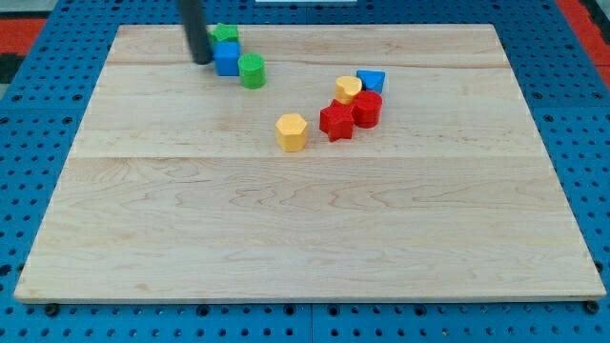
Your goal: Push the green circle into the green star
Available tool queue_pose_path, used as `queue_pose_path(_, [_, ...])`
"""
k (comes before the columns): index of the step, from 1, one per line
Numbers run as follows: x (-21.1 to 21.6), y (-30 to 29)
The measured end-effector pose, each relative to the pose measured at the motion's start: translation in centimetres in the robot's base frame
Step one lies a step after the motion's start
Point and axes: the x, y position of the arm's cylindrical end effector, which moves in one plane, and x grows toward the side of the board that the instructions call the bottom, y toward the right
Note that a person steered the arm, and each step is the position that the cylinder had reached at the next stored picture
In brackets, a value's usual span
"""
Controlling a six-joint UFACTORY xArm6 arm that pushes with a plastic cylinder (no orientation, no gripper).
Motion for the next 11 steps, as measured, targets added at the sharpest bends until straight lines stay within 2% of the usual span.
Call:
queue_pose_path(2, [0.0, 14.8])
queue_pose_path(3, [0.0, 18.9])
queue_pose_path(6, [5.9, 16.2])
queue_pose_path(8, [3.3, 5.9])
queue_pose_path(9, [3.6, 4.5])
queue_pose_path(10, [6.5, 3.6])
queue_pose_path(11, [5.7, 0.9])
